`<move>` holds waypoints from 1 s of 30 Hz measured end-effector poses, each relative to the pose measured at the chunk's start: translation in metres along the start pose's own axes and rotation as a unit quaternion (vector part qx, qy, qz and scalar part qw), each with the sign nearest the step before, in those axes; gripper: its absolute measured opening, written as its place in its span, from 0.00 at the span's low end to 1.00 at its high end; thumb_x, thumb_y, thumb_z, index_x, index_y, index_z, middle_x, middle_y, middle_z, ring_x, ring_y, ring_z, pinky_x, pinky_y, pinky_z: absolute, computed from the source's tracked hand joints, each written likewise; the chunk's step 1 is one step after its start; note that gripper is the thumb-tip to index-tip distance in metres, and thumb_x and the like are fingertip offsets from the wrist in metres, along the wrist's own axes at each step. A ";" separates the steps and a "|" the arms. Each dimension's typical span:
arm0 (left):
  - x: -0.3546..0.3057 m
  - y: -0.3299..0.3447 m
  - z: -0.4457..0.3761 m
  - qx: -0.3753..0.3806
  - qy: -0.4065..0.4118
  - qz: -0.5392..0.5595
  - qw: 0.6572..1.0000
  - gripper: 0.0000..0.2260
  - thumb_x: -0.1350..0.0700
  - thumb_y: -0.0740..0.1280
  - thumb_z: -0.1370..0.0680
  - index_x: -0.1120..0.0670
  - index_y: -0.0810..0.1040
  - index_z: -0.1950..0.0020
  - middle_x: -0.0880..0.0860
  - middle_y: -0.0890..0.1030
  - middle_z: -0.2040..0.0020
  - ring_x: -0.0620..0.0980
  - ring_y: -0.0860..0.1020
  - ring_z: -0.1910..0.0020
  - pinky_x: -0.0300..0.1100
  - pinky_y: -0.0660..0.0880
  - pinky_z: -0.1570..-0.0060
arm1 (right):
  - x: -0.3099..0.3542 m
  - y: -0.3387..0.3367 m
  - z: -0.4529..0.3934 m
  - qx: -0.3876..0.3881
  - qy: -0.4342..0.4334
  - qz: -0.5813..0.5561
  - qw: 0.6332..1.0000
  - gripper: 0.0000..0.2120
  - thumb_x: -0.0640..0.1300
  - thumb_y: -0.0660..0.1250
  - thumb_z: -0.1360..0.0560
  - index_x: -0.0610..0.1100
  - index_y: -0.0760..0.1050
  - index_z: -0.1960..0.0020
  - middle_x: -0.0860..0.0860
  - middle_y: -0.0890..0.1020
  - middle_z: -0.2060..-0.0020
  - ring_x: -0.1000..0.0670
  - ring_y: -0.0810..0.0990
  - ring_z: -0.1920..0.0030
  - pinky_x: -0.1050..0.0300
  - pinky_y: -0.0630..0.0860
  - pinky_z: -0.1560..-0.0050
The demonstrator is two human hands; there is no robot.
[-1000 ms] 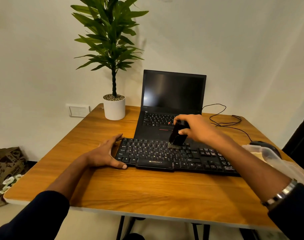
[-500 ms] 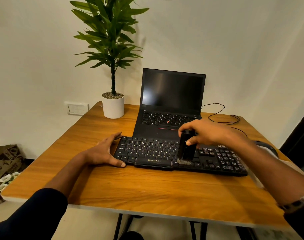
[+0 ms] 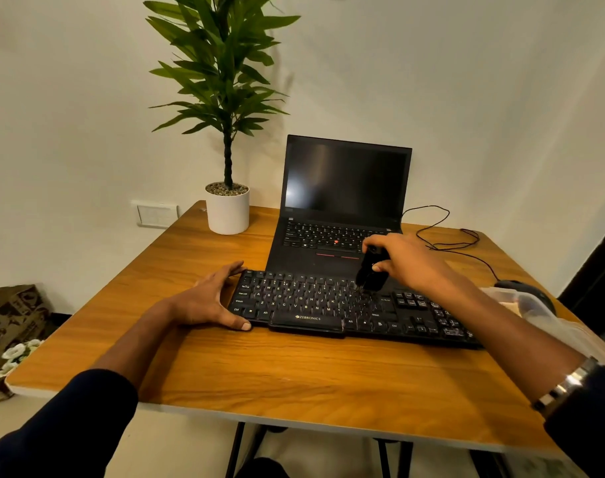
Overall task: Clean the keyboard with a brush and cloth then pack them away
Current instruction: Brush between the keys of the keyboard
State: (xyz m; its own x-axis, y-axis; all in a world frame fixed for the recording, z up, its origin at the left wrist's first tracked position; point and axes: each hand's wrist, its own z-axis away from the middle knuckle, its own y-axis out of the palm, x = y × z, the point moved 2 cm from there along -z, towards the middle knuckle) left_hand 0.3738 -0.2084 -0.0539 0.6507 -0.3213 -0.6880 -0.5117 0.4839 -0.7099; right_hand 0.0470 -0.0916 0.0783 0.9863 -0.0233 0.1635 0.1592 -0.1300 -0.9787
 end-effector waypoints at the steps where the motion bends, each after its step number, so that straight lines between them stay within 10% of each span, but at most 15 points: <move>1: 0.000 0.000 0.000 0.000 0.000 0.002 1.000 0.61 0.32 0.80 0.46 0.33 0.46 0.24 0.50 0.60 0.25 0.55 0.61 0.27 0.61 0.66 0.30 | 0.001 0.000 0.003 0.014 -0.003 0.003 1.000 0.15 0.38 0.68 0.26 0.51 0.75 0.42 0.47 0.78 0.42 0.45 0.74 0.41 0.52 0.71 0.47; 9: -0.001 0.000 -0.001 0.005 0.003 0.009 1.000 0.59 0.33 0.81 0.46 0.31 0.46 0.25 0.51 0.59 0.24 0.56 0.61 0.27 0.61 0.67 0.30 | -0.005 -0.026 0.023 0.158 -0.011 -0.053 0.986 0.14 0.37 0.69 0.26 0.55 0.74 0.49 0.52 0.77 0.47 0.50 0.78 0.52 0.63 0.76 0.63; 22: -0.001 0.000 0.000 0.003 0.004 0.010 1.000 0.59 0.33 0.81 0.47 0.32 0.47 0.25 0.51 0.60 0.25 0.54 0.63 0.28 0.60 0.68 0.31 | -0.021 -0.003 -0.006 -0.037 0.027 -0.004 0.999 0.15 0.37 0.68 0.26 0.51 0.75 0.42 0.46 0.78 0.44 0.44 0.75 0.43 0.52 0.72 0.47; 30: -0.002 0.000 0.001 0.005 0.000 0.009 1.000 0.59 0.33 0.81 0.46 0.32 0.46 0.25 0.50 0.60 0.26 0.54 0.63 0.28 0.60 0.68 0.31 | -0.011 -0.017 0.017 0.118 -0.017 -0.036 0.992 0.13 0.39 0.70 0.27 0.55 0.75 0.48 0.52 0.78 0.47 0.49 0.78 0.47 0.60 0.75 0.59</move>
State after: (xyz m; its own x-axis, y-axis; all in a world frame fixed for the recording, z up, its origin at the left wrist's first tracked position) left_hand 0.3728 -0.2071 -0.0523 0.6414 -0.3137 -0.7001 -0.5168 0.4978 -0.6965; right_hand 0.0339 -0.0720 0.0912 0.9723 0.0110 0.2335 0.2311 0.1047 -0.9673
